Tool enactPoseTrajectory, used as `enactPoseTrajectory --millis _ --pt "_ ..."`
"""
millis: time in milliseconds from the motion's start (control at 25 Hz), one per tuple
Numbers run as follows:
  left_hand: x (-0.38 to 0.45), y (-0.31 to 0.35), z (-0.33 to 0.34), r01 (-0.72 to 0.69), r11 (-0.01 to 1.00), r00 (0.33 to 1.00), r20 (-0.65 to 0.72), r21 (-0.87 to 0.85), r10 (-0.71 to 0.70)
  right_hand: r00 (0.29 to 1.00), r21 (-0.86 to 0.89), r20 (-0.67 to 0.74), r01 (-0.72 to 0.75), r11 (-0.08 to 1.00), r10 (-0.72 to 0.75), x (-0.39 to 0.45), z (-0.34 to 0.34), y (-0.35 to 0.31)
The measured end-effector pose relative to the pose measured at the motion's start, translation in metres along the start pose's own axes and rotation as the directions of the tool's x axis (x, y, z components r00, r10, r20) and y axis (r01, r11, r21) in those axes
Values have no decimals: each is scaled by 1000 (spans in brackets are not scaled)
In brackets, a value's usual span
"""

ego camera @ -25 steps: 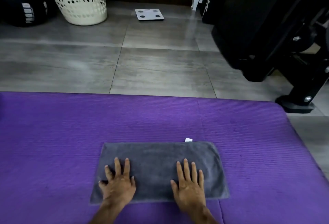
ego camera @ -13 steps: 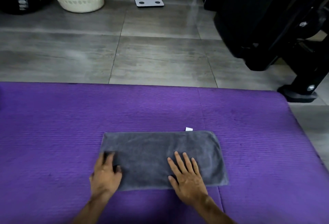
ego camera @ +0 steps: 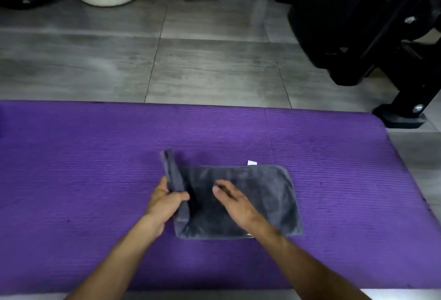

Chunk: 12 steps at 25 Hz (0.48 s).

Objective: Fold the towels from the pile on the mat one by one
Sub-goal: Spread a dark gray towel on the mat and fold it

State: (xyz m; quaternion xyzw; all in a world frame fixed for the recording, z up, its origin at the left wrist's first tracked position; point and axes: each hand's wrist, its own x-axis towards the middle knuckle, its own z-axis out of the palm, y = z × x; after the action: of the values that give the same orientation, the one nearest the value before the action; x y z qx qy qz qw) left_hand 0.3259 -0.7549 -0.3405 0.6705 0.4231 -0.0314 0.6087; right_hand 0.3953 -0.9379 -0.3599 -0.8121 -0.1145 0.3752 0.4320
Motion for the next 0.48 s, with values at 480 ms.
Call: enactPoseTrajectory --millis 480 --pt "-22 -48 54 -514 525 835 254 679 489 945 548 -299 55 835 134 12 -58 45"
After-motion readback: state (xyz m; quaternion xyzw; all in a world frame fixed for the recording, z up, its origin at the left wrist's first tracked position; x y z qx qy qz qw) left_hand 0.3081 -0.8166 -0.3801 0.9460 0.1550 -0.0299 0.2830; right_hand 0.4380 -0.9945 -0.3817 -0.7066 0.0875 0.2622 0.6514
